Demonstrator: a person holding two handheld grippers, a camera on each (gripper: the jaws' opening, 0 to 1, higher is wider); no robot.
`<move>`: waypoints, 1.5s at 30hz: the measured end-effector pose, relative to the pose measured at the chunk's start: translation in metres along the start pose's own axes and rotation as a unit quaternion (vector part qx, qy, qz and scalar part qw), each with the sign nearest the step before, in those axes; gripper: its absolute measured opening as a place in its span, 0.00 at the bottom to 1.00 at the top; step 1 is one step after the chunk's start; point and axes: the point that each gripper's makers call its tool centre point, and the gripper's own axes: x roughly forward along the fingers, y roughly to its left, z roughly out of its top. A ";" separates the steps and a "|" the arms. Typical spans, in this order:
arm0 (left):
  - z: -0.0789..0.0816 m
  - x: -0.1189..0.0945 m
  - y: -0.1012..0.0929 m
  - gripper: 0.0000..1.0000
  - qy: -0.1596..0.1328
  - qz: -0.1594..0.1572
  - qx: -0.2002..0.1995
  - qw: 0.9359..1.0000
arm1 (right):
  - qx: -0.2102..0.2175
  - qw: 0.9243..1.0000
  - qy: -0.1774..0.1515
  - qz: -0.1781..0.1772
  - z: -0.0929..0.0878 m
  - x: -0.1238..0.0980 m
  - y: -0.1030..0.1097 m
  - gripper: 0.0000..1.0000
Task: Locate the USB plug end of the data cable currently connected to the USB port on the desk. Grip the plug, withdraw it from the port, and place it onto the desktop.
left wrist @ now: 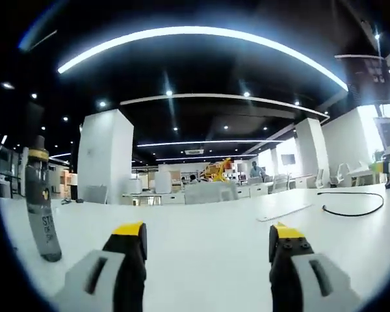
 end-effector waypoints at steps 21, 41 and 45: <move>-0.006 -0.019 -0.012 0.77 -0.009 0.015 0.011 1.000 | -0.028 1.000 0.005 0.000 -0.017 -0.013 0.007 0.51; -0.011 -0.025 -0.016 0.77 -0.009 -0.003 0.005 1.000 | -0.023 1.000 -0.012 0.004 -0.012 -0.014 0.006 0.50; -0.012 -0.024 -0.020 0.77 -0.008 -0.012 0.006 1.000 | -0.021 1.000 -0.011 0.002 -0.013 -0.014 0.005 0.50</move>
